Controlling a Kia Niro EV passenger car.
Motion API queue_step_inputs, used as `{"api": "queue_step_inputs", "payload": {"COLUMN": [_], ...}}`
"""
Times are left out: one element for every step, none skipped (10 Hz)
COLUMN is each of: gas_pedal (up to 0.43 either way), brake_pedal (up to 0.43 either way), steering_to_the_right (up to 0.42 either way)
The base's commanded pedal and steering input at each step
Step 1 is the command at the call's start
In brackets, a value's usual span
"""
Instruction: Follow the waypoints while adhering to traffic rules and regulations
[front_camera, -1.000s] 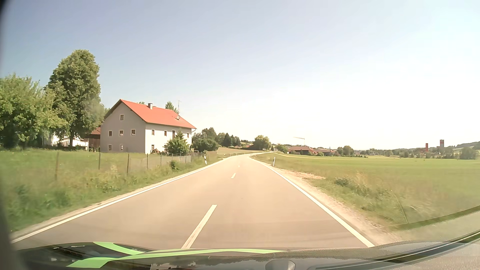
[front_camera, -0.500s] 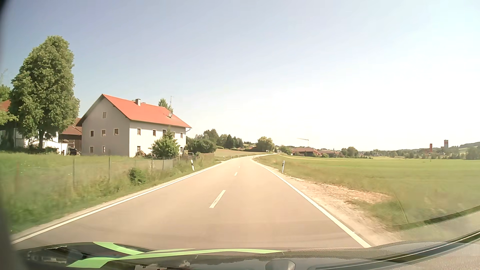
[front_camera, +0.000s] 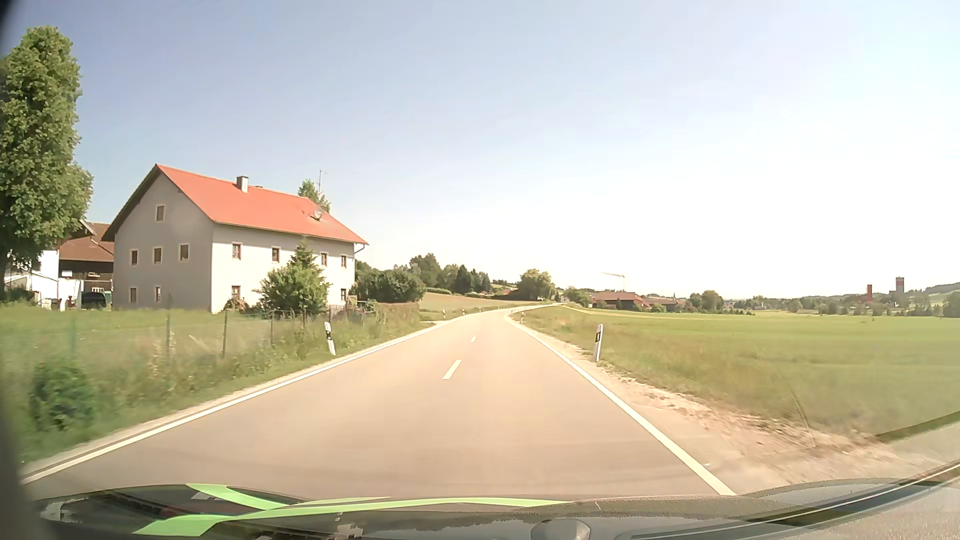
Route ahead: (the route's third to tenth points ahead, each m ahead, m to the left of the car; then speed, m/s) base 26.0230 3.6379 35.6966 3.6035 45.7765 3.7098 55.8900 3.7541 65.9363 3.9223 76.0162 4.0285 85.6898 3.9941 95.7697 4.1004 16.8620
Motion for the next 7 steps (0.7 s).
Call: {"api": "queue_step_inputs", "payload": {"gas_pedal": [0.268,0.26,0.248,0.248,0.248,0.228,0.197], "brake_pedal": [0.0,0.0,0.0,0.0,0.0,0.0,0.0], "steering_to_the_right": [-0.012,-0.016,-0.017,-0.017,-0.014,-0.01,-0.009]}}
